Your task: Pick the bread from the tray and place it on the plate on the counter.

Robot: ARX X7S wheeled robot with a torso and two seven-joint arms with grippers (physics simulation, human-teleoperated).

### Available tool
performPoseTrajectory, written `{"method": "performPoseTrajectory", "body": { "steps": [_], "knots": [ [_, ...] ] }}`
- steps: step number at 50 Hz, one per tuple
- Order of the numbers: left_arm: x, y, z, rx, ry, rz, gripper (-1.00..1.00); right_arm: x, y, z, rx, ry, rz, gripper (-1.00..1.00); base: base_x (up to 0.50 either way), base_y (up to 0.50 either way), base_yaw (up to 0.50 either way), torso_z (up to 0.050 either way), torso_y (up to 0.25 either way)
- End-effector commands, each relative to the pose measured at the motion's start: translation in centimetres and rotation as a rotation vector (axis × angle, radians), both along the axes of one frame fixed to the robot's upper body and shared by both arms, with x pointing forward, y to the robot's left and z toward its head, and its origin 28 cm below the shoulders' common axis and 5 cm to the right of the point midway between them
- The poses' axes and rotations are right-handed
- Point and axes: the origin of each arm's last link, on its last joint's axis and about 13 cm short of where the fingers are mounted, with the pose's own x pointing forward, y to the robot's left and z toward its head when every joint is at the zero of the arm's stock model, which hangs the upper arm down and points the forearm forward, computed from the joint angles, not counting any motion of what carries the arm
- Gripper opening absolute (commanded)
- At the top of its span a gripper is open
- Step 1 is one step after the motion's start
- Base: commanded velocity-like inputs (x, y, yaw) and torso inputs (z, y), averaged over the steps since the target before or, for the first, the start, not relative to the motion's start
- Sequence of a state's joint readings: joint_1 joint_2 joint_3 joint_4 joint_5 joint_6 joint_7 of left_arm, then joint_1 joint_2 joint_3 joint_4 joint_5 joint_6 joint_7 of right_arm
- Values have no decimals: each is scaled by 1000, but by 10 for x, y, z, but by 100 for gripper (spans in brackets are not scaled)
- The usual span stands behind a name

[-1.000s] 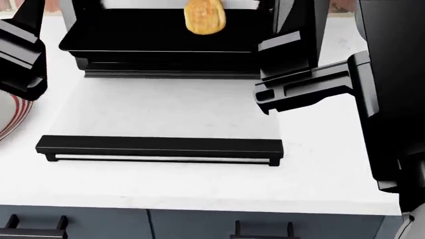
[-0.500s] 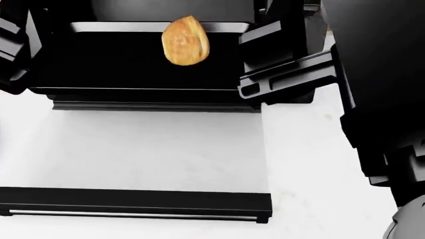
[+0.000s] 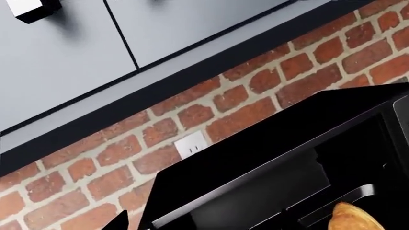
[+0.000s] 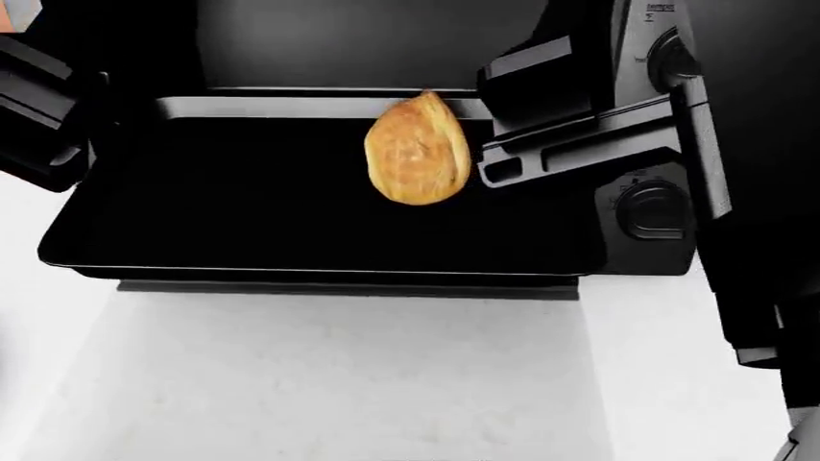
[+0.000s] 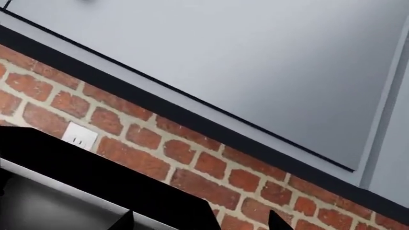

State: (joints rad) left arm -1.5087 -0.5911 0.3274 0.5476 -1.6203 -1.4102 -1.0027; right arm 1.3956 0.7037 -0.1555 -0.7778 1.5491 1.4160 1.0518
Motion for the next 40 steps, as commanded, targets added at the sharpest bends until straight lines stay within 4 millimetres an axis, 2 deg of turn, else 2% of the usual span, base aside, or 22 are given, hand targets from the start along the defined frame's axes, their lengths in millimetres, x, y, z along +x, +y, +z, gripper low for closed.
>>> {"method": "performPoseTrajectory", "body": {
  "steps": [1,8,11,29,40],
  "knots": [
    [9,-3,-11,32,89,-13,100,-3,-4,2,37,-11,-4,100,0,0,0,0,0],
    [36,-7,-27,-59,278,-179,100,-7,-1,9,25,-31,8,100,0,0,0,0,0],
    [44,-9,-25,-90,307,-229,100,-9,-1,11,20,-34,15,100,0,0,0,0,0],
    [85,-18,-22,-155,509,-348,100,-14,0,12,13,-41,37,100,0,0,0,0,0],
    [106,-26,-29,-155,591,-392,100,-17,2,14,7,-45,41,100,0,0,0,0,0]
  ]
}}
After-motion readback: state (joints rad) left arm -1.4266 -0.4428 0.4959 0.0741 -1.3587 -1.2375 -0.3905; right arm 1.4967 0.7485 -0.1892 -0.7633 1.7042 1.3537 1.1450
